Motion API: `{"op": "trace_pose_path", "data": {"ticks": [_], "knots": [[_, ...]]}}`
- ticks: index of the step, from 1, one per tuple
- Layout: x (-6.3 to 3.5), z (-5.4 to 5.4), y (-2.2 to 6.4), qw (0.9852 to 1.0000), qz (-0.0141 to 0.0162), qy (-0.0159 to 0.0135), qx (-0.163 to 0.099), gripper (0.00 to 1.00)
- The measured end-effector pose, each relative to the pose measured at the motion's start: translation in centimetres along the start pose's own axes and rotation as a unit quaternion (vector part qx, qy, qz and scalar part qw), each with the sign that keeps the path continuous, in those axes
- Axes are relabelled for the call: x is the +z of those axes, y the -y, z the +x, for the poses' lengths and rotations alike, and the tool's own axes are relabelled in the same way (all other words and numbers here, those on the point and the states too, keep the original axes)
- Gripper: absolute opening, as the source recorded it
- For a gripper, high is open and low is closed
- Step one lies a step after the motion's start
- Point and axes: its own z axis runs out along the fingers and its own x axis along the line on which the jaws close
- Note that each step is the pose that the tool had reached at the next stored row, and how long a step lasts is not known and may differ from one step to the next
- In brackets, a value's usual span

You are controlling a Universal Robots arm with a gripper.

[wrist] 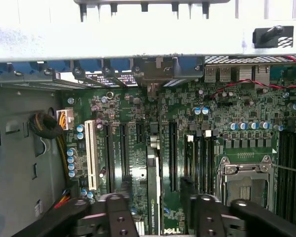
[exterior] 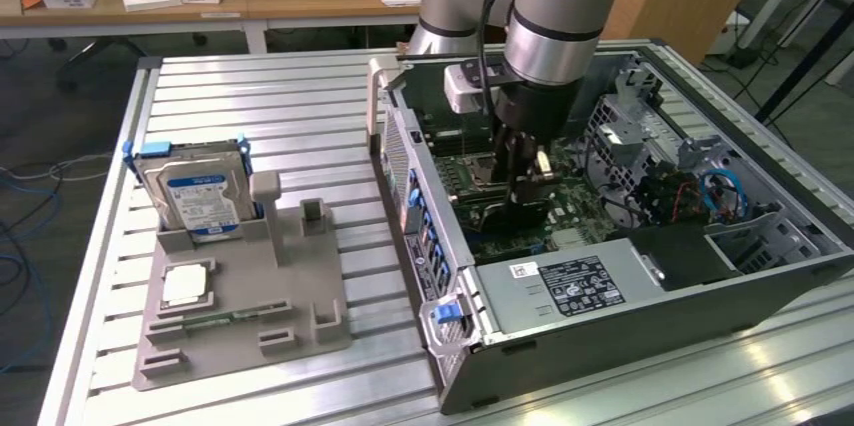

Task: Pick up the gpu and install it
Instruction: 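Insert the gpu into the slot, then press down on the gpu until it lock into place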

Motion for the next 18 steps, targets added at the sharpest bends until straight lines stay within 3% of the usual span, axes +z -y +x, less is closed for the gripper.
{"op": "trace_pose_path", "data": {"ticks": [9,11,18], "knots": [[0.0,0.0,0.0,1.0,0.0,0.0,0.0,0.15],[0.0,0.0,0.0,1.0,0.0,0.0,0.0,0.11],[0.0,0.0,0.0,1.0,0.0,0.0,0.0,0.11]]}}
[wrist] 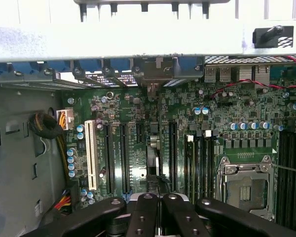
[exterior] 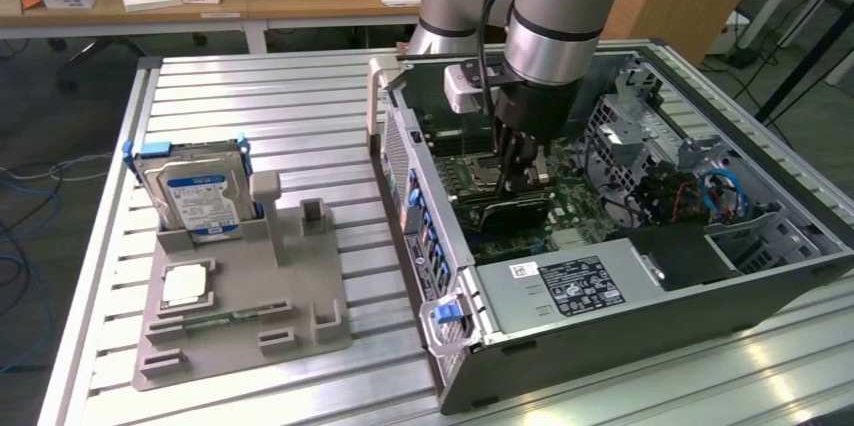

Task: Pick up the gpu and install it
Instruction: 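Press down on the gpu until it lock into place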

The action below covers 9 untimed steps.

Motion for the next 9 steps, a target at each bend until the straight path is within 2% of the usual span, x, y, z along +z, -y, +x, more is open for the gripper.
{"op": "trace_pose_path", "data": {"ticks": [6,9], "knots": [[0.0,-0.01,0.0,1.0,-0.0001,0.0004,0.0,0.11],[0.34,0.0,-0.01,1.0,-0.0003,0.0046,0.0,0.11]]}}
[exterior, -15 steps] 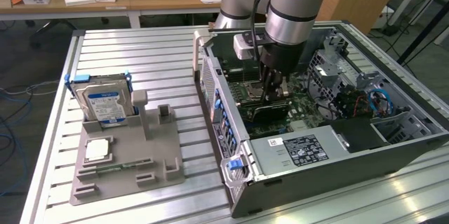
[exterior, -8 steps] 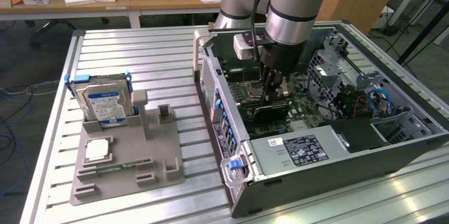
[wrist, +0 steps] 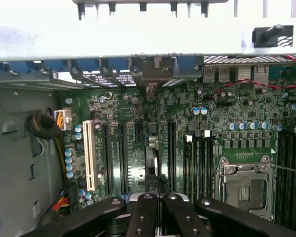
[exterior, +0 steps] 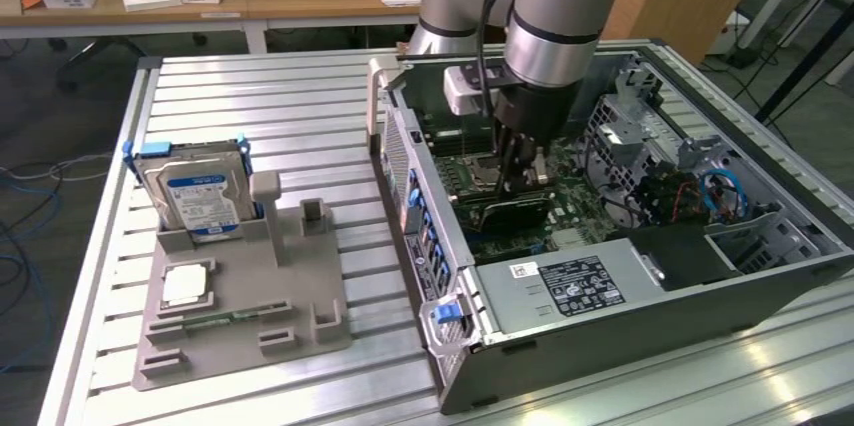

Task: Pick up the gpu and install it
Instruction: 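Press down on the gpu until it lock into place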

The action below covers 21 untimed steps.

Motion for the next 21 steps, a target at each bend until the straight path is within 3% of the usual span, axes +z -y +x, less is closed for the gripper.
{"op": "trace_pose_path", "data": {"ticks": [7,13,15,17,21], "knots": [[1.26,0.0,0.15,1.0,-0.0004,0.0072,0.0,0.11],[1.81,0.0,0.17,1.0,-0.0006,0.0081,0.0,0.11],[1.42,0.0,-0.28,0.9999,-0.0001,0.0142,0.001,0.11],[0.35,0.1,-1.08,0.9999,0.0002,0.0128,0.0,0.11],[-1.09,0.2,-2.86,0.9999,0.0025,0.0144,0.0,0.11]]}}
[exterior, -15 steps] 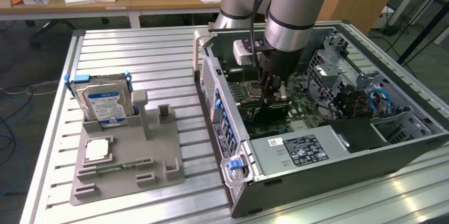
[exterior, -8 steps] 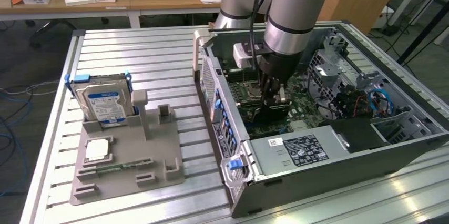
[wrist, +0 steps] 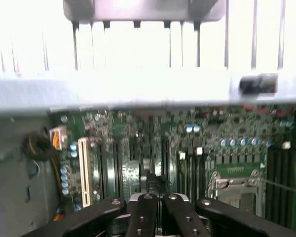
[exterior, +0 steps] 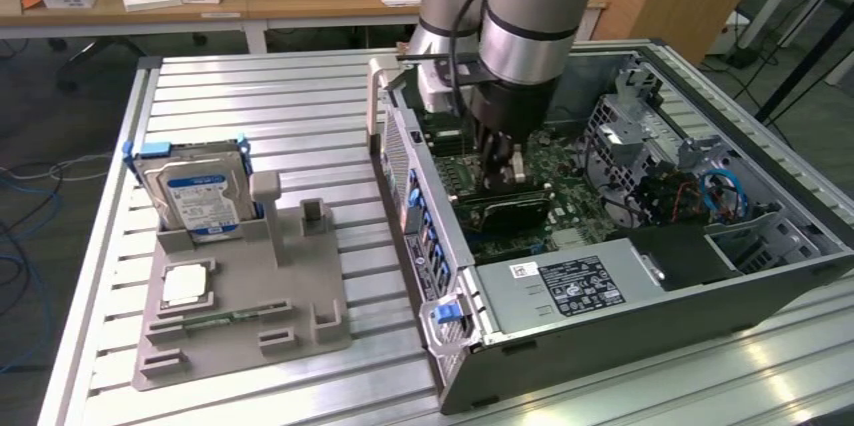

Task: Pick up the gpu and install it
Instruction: 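Press down on the gpu until it lock into place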

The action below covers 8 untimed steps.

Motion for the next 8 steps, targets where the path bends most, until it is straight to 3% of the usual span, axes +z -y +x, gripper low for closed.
{"op": "trace_pose_path", "data": {"ticks": [3,6,8], "knots": [[-0.46,0.0,-1.19,1.0,0.0031,0.004,0.0,0.11],[-0.55,0.1,-2.29,0.9999,0.0099,0.0066,0.0,0.11],[-0.66,0.2,-2.86,0.9999,0.01,0.0065,-0.001,0.11]]}}
